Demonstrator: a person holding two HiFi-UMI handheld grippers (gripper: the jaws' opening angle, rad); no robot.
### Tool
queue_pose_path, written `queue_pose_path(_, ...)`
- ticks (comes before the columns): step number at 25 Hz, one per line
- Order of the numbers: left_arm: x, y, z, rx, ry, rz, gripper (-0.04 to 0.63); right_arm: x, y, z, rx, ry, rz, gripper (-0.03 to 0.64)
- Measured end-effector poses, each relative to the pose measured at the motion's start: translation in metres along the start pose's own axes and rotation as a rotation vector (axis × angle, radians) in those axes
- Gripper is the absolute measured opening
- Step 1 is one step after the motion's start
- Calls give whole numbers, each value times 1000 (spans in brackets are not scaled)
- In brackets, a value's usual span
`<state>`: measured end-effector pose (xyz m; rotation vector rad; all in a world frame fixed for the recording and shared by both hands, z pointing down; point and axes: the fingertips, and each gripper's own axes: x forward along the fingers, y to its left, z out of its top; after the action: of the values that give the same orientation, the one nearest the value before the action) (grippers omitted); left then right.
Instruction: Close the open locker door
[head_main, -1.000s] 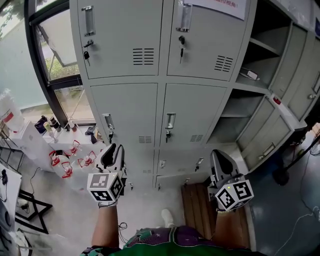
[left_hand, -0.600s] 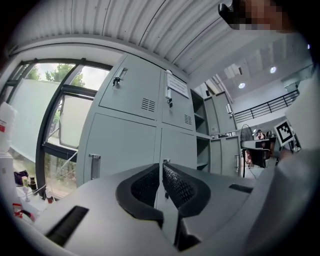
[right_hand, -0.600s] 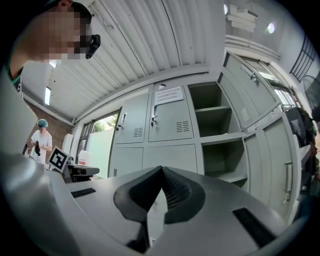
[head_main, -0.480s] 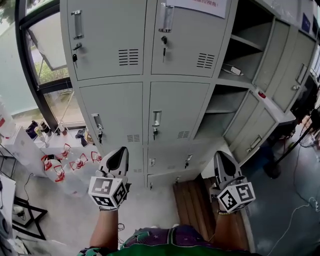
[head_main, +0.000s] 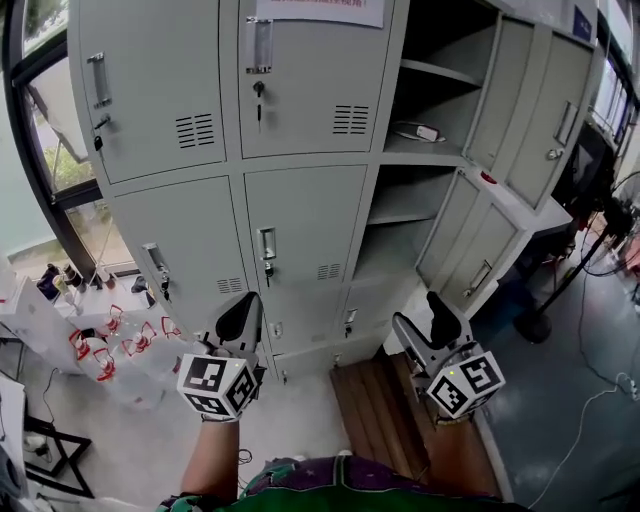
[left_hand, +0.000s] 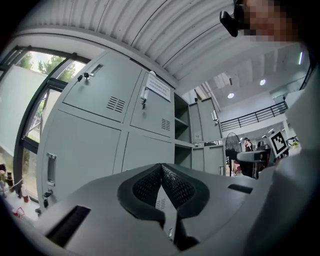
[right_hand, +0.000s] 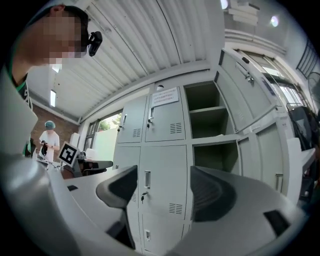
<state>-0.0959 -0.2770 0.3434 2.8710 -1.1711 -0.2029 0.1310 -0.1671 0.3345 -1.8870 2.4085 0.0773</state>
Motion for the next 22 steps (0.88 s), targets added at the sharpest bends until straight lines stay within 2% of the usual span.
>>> queue_pose_path(2,9,-14,-1,1,-2,-21,21,-5,-6,4,-29,-12,6,403)
queue_pose_path(4,17,-28,-3,6,1,-42,21,-12,-16,9,-50,-21,-8,448)
queue_pose_path(15,60,-100,-19,5,28,-153,21,-67,-89,19,-75,-32,-161,452)
queue_pose_path(22,85,-146,-30,9,45,-198,21,-104,-135,14,-49,-31,-245,446)
